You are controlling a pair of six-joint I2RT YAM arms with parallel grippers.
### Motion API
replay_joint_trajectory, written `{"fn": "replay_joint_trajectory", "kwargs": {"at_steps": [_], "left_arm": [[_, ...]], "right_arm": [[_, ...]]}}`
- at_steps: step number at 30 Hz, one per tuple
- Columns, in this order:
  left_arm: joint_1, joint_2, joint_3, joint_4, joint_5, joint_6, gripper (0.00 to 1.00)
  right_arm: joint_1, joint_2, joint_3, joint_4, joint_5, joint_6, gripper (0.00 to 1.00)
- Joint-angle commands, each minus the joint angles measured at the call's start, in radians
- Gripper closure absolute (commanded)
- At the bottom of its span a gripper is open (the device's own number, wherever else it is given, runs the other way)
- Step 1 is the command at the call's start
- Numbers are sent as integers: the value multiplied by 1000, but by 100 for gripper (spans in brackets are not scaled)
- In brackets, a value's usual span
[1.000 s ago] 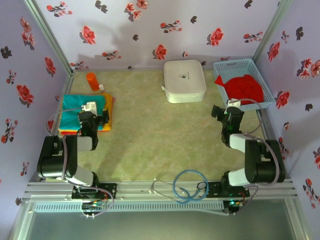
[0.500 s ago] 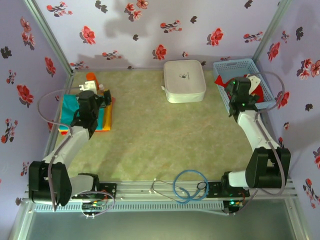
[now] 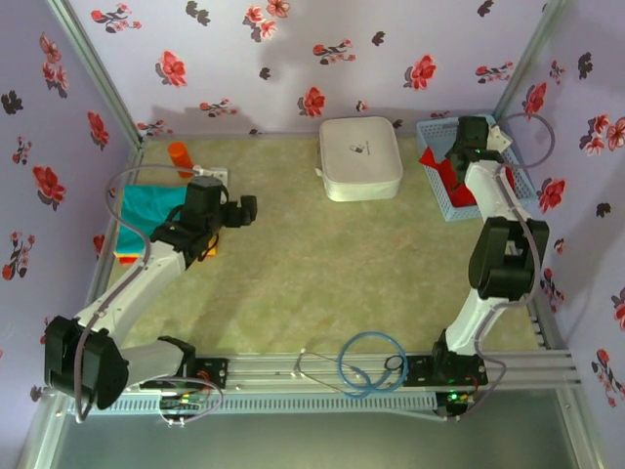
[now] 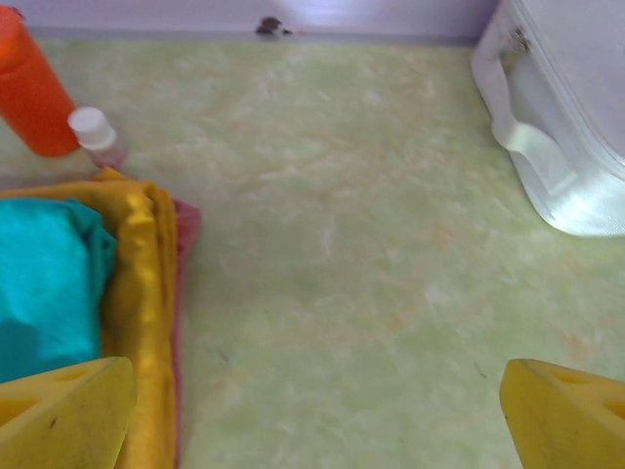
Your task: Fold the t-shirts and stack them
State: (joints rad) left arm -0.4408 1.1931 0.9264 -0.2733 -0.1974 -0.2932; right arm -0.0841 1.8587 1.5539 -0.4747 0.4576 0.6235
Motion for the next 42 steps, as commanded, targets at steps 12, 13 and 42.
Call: {"fn": "replay_joint_trajectory", "kwargs": {"at_steps": [12,13,42], "left_arm": [[-77,-66,-98,-49,46,-104,3],[-81,-66,-101,-47,46,-105,3],[-110,-142,-131,-76,38,-114,2]], "right_arm": [[-75,444,404,-299,-164,92,10],[-75,460,421,-306,-176,93,10],[-76,235,283,-114,-213,90,100]]}}
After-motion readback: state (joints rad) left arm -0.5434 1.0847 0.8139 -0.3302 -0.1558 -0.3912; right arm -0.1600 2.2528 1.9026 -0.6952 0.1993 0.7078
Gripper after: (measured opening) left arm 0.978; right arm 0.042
